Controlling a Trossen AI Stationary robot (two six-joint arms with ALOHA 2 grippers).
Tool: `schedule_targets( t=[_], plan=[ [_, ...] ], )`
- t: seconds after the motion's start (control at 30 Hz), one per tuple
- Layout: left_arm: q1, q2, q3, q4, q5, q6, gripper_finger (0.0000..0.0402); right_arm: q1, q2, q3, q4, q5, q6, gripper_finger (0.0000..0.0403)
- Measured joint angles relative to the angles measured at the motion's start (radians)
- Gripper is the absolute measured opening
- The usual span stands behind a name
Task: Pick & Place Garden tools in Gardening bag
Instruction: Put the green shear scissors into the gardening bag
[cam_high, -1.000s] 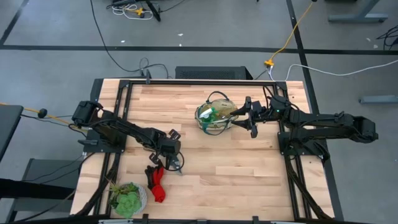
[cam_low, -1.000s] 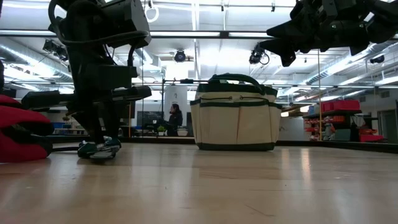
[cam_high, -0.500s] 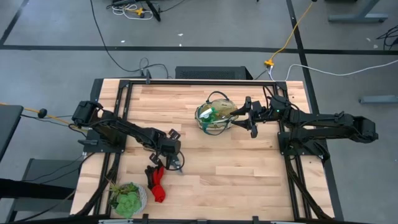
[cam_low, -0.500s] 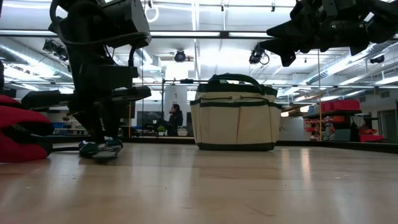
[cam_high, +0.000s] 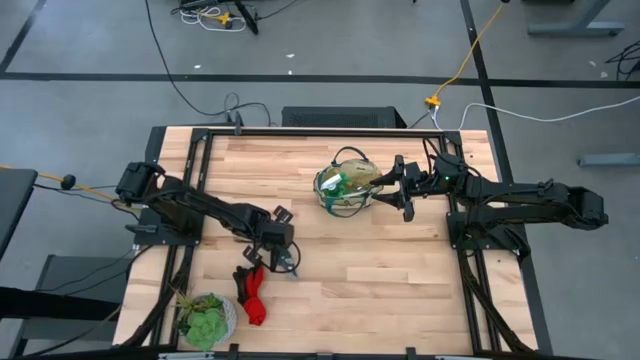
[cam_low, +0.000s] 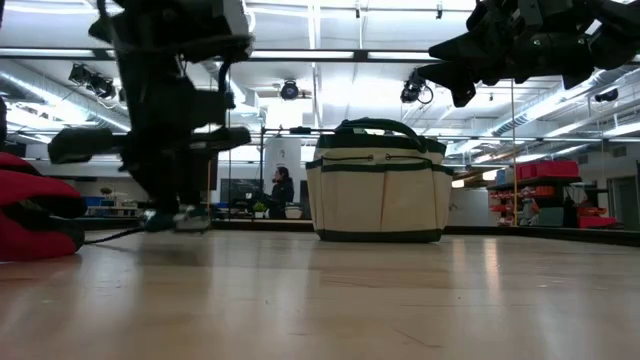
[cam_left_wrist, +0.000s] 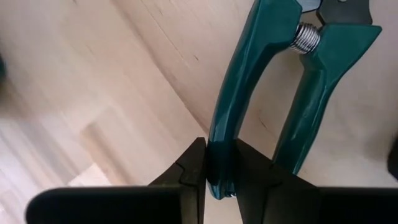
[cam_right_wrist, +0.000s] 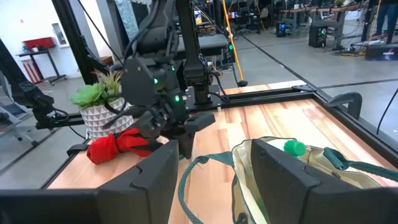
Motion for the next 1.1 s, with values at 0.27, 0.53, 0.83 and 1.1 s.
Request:
schedule_targets(
  t=[0.27, 0.53, 0.83, 1.1],
  plan=[
    [0.000, 0.000, 0.170, -0.196, 0.022, -0.068, 0.0060, 0.000, 0.000, 0.000, 0.000, 0.000, 0.001, 0.0204],
    [0.002, 0.000, 0.326, -0.319, 0.079, -0.141, 0.0060, 0.000, 0.000, 0.000, 0.000, 0.000, 0.001, 0.0204],
    [0.003, 0.000, 0.464, -0.394, 0.124, -0.184, 0.0060, 0.000, 0.000, 0.000, 0.000, -0.010, 0.001, 0.0204],
    [0.009, 0.000, 0.519, -0.400, 0.150, -0.206, 0.0060, 0.000, 0.000, 0.000, 0.000, -0.011, 0.000, 0.0204]
  ],
)
